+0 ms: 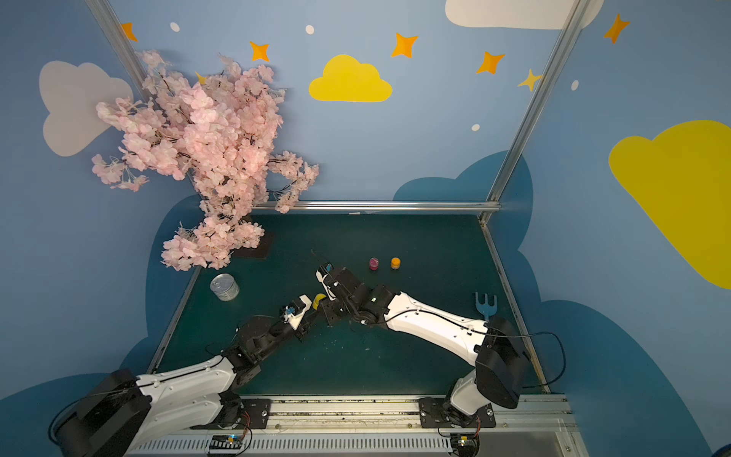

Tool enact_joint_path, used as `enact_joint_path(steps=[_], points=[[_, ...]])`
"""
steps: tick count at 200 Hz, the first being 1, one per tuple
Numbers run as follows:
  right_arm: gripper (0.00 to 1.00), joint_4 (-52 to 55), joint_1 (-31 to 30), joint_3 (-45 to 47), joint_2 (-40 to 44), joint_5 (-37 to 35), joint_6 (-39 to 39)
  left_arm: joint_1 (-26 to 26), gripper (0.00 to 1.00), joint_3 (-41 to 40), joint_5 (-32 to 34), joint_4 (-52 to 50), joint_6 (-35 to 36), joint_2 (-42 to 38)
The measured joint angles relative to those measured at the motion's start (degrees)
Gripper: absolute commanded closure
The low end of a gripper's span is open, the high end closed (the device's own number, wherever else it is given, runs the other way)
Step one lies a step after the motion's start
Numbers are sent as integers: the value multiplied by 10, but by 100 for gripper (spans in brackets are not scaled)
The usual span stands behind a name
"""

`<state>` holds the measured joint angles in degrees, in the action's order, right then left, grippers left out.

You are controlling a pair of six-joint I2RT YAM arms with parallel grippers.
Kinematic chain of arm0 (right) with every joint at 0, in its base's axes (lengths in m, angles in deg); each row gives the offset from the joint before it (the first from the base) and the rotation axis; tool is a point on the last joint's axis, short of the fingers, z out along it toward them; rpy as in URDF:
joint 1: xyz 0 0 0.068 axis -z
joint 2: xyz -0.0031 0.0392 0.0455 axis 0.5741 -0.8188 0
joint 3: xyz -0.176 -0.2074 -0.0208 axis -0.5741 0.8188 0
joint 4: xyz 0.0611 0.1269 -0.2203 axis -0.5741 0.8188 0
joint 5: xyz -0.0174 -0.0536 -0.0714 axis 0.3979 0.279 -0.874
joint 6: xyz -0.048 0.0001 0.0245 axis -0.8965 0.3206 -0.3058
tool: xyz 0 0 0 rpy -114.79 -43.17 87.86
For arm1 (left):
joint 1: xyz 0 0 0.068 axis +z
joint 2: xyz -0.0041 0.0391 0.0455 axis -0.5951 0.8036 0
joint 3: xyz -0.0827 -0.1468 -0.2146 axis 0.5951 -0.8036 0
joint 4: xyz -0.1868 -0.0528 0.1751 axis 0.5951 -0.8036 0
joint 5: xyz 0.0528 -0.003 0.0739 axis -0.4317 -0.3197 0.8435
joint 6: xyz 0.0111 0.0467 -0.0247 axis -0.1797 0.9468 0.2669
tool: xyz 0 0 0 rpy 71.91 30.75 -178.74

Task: Close the paint jar lid
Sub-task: Close the lid on the paint jar, then screw the lid onto the paint jar.

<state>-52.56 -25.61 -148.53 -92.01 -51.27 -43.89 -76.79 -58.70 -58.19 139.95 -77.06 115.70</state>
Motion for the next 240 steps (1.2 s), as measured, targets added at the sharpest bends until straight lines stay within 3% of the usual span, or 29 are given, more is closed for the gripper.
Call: enact_joint_path(steps=[63,113,146,196,240], points=[[41,16,-3,41,23,-5,-2,2,74,24,10,11,-2,11],[41,-2,-3,154,175,-54,-13,7,73,37,-13,-8,-2,14],[41,-41,3,213,281,-59,-89,11,73,41,-113,-11,0,21],[44,-82,10,227,362,22,-239,10,73,60,-332,-12,-11,44],[48,-93,23,227,342,116,-290,10,73,69,-392,-12,-15,48]])
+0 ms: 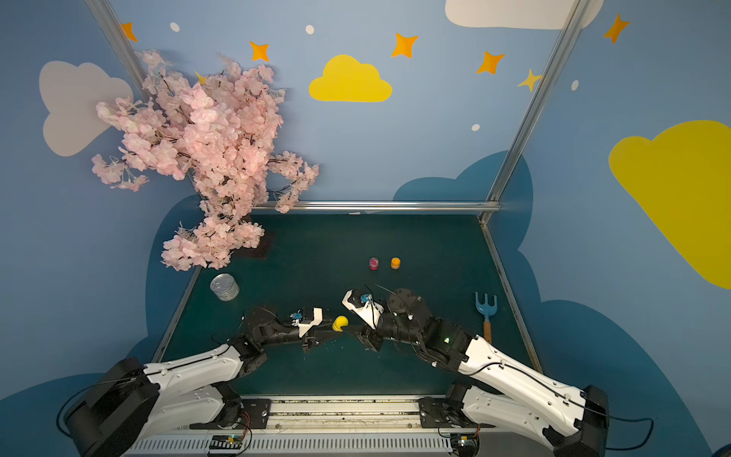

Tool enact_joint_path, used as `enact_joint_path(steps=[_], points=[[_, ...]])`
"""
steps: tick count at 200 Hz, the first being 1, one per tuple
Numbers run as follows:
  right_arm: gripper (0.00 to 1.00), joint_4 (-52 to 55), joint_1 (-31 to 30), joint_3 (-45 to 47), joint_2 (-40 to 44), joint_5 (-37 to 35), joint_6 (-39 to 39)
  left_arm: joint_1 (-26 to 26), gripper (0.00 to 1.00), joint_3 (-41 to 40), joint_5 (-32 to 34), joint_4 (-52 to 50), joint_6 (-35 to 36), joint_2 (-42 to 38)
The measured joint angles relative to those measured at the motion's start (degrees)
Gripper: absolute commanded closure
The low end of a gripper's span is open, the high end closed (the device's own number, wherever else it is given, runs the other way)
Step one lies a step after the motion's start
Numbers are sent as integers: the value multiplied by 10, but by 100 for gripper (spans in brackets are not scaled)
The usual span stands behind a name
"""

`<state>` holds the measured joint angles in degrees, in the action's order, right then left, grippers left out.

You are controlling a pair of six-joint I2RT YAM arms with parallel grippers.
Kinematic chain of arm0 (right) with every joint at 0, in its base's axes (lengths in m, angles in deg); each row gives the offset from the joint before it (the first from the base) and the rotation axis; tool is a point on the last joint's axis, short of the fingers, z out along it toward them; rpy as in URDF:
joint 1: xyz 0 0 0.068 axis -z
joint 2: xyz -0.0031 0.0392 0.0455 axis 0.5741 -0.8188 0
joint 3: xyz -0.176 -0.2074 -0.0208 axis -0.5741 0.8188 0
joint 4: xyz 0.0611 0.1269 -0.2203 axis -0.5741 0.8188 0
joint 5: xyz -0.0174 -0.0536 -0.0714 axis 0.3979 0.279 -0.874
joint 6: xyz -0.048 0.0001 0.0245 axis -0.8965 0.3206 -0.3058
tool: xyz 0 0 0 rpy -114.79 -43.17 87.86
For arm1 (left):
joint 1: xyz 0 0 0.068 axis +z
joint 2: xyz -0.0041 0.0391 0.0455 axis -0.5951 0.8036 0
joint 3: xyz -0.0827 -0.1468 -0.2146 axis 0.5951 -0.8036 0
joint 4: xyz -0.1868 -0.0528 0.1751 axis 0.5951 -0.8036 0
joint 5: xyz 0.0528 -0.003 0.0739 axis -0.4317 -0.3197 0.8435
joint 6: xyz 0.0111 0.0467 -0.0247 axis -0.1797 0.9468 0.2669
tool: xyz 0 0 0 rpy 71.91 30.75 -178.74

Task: Close the paint jar lid
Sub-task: Screw the lid onto the paint jar.

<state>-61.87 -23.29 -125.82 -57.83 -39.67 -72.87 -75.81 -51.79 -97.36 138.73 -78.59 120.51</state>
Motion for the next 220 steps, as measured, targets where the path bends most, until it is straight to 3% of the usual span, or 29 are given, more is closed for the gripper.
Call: enact_joint_path(steps=[113,160,220], points=[[53,-17,9,-3,-57,24,4,-3,73,0,-2,-3,2,-7],[68,-18,9,-3,-58,27,10,-5,73,0,9,-6,3,-9],[75,-21,9,-3,-59,26,20,-5,73,0,12,-7,3,-12]])
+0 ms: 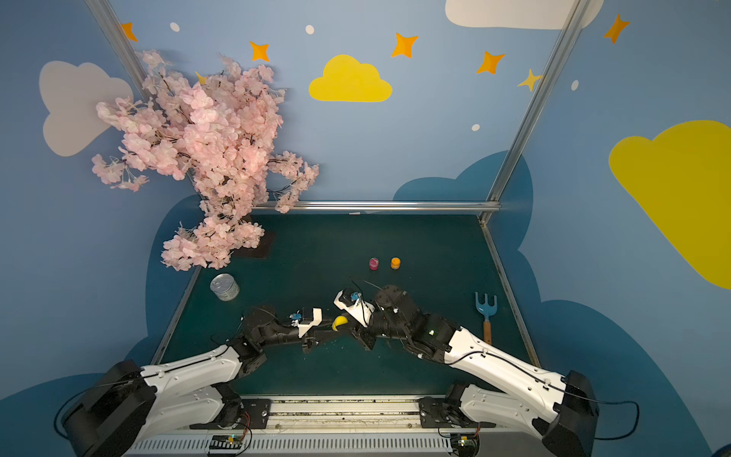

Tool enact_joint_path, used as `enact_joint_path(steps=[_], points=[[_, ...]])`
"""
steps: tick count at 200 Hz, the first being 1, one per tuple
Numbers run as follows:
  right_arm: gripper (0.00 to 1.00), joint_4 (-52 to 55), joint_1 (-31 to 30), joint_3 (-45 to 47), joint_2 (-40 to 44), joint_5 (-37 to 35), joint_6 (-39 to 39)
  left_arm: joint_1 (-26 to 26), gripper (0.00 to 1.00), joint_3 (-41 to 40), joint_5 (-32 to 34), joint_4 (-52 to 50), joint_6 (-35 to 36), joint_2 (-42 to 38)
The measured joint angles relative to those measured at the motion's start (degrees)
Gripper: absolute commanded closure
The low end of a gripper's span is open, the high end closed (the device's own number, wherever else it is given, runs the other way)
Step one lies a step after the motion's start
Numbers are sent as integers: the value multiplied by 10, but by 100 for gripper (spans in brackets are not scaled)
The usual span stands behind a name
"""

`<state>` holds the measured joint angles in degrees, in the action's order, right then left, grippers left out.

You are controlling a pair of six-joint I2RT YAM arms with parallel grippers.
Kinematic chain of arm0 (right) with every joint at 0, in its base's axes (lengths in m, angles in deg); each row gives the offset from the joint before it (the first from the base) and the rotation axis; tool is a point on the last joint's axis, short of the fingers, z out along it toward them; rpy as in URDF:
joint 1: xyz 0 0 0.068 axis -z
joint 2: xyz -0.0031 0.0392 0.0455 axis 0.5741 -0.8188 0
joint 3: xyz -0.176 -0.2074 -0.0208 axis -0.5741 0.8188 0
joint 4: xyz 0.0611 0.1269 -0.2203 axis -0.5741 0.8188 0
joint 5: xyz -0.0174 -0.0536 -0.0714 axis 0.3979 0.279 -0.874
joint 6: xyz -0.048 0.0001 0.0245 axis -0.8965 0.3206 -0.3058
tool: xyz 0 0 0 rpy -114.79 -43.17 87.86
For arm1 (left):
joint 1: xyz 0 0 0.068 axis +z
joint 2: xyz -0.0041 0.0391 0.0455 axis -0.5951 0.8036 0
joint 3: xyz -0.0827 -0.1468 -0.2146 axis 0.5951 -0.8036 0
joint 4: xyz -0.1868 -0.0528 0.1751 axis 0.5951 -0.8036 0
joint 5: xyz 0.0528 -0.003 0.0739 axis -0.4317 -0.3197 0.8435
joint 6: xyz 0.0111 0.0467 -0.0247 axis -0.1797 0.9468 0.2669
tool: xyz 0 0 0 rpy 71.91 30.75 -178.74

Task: Close the paint jar lid
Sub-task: Screw the lid onto the paint jar.

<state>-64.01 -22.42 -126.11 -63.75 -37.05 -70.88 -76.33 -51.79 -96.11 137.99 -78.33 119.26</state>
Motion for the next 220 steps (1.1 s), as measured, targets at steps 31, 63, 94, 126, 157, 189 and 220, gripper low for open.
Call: enact_joint_path(steps=[31,63,94,126,157,189,220], points=[[84,-14,0,0,-3,-1,16,0,73,-8,9,6,-12,-16],[91,-46,0,0,-15,2,38,-1,73,-23,44,14,-25,-42],[93,-77,0,0,-40,1,67,-9,73,-42,110,3,-28,-75],[94,-106,-5,-4,-59,-18,98,-18,74,-45,181,-34,-26,-114],[95,-131,-14,-17,-75,-56,135,-25,74,-28,248,-62,-21,-129],[97,-152,-21,-43,-104,-118,182,-27,74,3,318,-80,-13,-115],[98,-152,-32,-72,-138,-190,241,-29,74,21,376,-70,-8,-83]])
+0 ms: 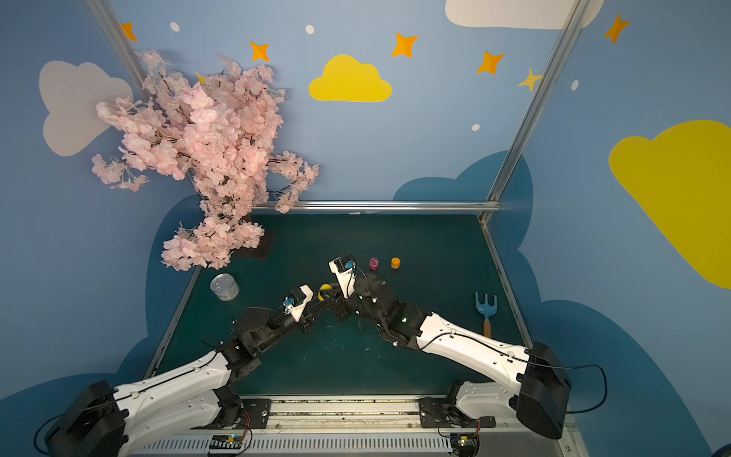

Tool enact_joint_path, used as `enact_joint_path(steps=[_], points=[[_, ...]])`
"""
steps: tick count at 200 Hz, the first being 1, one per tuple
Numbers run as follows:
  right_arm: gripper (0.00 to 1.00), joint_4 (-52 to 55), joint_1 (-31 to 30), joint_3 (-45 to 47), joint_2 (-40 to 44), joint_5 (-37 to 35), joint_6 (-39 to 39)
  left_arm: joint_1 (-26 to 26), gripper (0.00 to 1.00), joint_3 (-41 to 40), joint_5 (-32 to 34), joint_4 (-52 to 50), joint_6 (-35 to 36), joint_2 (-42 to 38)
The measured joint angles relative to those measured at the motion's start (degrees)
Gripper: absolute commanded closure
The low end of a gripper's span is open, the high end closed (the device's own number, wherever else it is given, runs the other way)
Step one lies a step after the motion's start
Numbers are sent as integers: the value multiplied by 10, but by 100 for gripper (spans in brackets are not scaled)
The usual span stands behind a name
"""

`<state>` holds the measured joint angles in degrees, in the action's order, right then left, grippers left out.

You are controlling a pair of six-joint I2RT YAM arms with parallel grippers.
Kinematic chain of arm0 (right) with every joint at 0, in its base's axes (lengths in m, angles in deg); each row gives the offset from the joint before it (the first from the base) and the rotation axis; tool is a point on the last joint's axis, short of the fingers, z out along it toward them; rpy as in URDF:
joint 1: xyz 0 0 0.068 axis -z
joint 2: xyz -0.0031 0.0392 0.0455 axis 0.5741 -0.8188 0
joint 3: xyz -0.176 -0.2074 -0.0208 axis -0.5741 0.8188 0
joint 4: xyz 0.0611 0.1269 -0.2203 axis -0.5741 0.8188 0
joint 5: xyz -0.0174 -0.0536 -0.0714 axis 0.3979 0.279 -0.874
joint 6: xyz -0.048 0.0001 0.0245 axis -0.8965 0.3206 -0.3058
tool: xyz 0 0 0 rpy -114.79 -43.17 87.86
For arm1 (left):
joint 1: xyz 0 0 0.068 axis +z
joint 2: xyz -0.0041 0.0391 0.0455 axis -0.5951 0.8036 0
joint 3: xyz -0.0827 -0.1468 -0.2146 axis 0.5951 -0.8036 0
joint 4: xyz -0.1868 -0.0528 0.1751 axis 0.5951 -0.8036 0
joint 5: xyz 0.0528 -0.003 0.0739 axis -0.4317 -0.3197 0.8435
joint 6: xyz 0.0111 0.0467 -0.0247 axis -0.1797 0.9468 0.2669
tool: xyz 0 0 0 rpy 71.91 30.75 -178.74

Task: Close the paint jar lid
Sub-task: Screw the lid onto the paint jar.

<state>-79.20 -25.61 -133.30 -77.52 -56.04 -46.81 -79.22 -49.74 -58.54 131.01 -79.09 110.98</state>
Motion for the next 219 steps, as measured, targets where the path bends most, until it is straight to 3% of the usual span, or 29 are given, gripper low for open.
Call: enact_joint_path(steps=[39,73,97,127,150,185,219], points=[[91,7,-11,-23,-26,-58,47,-3,74,13,42,4,6,22],[58,11,-16,-25,-19,-75,57,-5,73,20,41,3,6,24],[44,33,-24,0,4,-78,63,-1,73,26,44,-6,8,19],[33,81,-28,49,64,-80,59,1,73,16,40,-2,7,7],[31,100,-30,86,125,-88,50,2,72,-11,23,-1,3,-2],[30,90,-26,147,229,-89,-14,10,71,-37,-70,2,3,2],[30,88,7,153,265,9,-106,11,71,-38,-242,48,-8,49]])
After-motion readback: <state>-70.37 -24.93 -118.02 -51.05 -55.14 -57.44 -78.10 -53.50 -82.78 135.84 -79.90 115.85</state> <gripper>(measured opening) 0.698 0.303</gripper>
